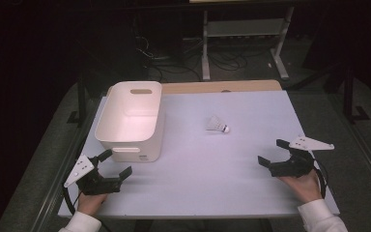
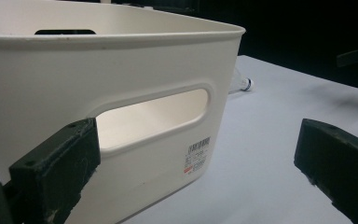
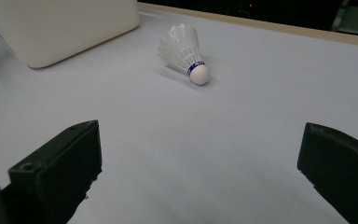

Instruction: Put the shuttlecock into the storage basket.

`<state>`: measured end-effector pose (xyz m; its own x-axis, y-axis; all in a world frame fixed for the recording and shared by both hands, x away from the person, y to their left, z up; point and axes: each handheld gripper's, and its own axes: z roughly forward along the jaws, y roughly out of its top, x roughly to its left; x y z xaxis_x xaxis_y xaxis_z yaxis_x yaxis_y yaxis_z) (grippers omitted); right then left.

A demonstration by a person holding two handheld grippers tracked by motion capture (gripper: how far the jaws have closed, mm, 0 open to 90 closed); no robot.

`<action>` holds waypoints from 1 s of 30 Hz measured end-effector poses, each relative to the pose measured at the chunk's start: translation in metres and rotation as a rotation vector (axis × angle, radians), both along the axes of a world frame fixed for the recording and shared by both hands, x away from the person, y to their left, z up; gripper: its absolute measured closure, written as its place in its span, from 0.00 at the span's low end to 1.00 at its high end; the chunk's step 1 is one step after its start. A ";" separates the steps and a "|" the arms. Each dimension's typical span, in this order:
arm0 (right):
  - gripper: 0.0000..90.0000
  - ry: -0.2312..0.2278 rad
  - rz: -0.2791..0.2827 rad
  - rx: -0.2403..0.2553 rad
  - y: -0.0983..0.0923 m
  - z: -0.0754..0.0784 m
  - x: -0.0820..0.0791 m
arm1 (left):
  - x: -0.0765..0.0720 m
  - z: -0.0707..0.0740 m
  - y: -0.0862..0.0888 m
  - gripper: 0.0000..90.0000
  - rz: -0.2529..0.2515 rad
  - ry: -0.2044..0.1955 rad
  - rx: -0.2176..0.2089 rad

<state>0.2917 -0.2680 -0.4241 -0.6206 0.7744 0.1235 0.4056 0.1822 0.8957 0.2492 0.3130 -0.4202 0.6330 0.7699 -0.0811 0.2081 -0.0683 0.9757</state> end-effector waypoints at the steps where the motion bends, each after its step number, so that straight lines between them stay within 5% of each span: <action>1: 0.00 -0.001 -0.001 -0.001 0.000 0.000 0.000 | 0.000 0.000 0.000 0.00 0.000 -0.001 -0.001; 12: 0.00 0.014 -0.006 0.024 0.001 0.001 -0.001 | 0.001 -0.001 0.001 0.00 0.017 0.009 -0.004; 30: 0.00 0.057 0.049 -0.056 0.013 0.022 0.015 | 0.001 -0.001 0.000 0.00 0.020 0.014 -0.010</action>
<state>0.3069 -0.2548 -0.4016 -0.6510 0.7501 0.1168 0.4450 0.2524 0.8592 0.2501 0.3134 -0.4213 0.6160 0.7817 -0.0978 0.2228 -0.0538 0.9734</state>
